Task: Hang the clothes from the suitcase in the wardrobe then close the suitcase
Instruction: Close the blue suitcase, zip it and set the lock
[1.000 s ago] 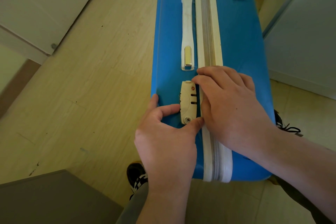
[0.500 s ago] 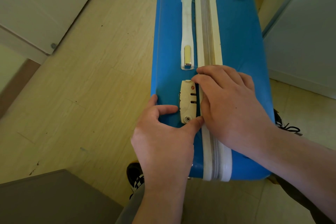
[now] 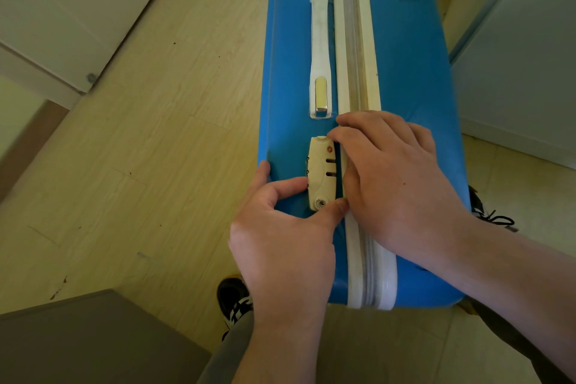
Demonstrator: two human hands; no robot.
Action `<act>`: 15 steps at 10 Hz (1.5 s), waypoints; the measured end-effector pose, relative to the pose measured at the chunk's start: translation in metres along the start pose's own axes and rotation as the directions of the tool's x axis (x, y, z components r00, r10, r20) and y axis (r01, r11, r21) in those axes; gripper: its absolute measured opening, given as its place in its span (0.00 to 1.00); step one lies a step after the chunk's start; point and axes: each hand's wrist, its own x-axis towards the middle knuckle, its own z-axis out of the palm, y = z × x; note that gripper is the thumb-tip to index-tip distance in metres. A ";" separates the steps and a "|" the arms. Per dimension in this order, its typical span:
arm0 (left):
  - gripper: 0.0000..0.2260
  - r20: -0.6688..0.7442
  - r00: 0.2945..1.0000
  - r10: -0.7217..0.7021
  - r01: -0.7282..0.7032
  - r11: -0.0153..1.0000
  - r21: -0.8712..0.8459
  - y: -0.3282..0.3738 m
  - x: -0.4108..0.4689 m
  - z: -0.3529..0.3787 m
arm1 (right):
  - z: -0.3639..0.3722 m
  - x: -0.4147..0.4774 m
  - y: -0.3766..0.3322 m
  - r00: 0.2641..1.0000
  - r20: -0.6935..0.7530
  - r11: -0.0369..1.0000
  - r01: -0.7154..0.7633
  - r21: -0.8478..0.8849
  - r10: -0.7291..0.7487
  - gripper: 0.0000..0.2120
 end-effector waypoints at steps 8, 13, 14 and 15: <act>0.21 -0.004 1.000 -0.005 0.005 1.000 -0.005 -0.002 0.001 0.001 | 0.000 0.001 0.001 1.000 0.010 1.000 0.000 -0.009 0.000 0.21; 0.19 0.001 1.000 0.010 -0.010 1.000 0.016 -0.004 0.001 0.000 | 0.000 0.001 0.001 1.000 -0.001 1.000 0.004 0.001 -0.004 0.21; 0.18 0.009 1.000 0.001 0.000 0.999 -0.037 -0.004 0.000 0.001 | 0.000 0.001 0.000 1.000 -0.001 1.000 0.003 0.000 -0.003 0.21; 0.19 0.005 1.000 -0.004 0.004 0.999 -0.039 -0.004 0.000 0.001 | -0.001 0.000 0.000 1.000 0.012 1.000 0.003 0.000 -0.003 0.22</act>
